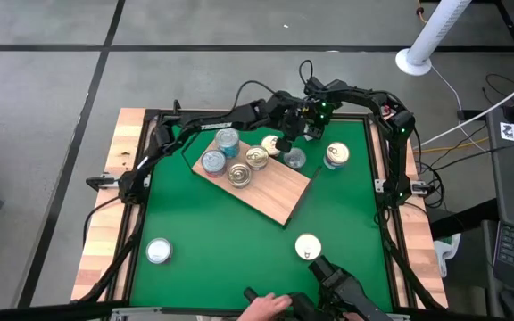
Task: Stack canned seafood by type on shelf
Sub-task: Put the green can on the shelf
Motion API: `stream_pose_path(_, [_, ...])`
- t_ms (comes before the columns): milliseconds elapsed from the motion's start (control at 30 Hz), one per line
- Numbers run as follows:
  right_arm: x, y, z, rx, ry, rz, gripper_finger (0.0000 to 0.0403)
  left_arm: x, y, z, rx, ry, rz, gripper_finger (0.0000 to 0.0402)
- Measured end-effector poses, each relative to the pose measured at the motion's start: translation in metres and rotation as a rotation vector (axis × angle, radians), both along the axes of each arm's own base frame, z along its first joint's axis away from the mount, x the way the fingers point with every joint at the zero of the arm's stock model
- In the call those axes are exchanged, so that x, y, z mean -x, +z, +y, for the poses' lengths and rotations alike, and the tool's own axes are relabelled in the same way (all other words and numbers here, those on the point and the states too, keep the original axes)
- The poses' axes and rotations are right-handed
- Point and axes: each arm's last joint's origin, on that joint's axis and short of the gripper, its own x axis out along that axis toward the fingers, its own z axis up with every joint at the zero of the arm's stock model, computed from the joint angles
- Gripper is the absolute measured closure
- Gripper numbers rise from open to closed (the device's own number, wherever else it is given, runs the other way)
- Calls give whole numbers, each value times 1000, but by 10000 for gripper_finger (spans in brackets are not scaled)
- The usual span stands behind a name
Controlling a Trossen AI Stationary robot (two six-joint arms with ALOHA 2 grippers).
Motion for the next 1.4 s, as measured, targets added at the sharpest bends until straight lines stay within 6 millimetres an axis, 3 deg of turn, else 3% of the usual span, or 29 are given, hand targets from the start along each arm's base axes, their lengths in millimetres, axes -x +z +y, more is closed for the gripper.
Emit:
stream_pose_path(500, [0, 0, 0, 1, 0, -2, 269, -2, -39, 19, -153, -46, 117, 246])
stream_pose_path(867, [0, 0, 0, 1, 1, -2, 269, -1, -41, 25, -230, -65, 130, 264])
stream_pose_path(1033, [0, 0, 0, 2, 1, -2, 269, -2, -39, 24, -264, -83, 123, 245])
stream_pose_path(1400, [0, 0, 0, 2, 1, -2, 269, -5, -39, 21, -170, -19, 71, 206])
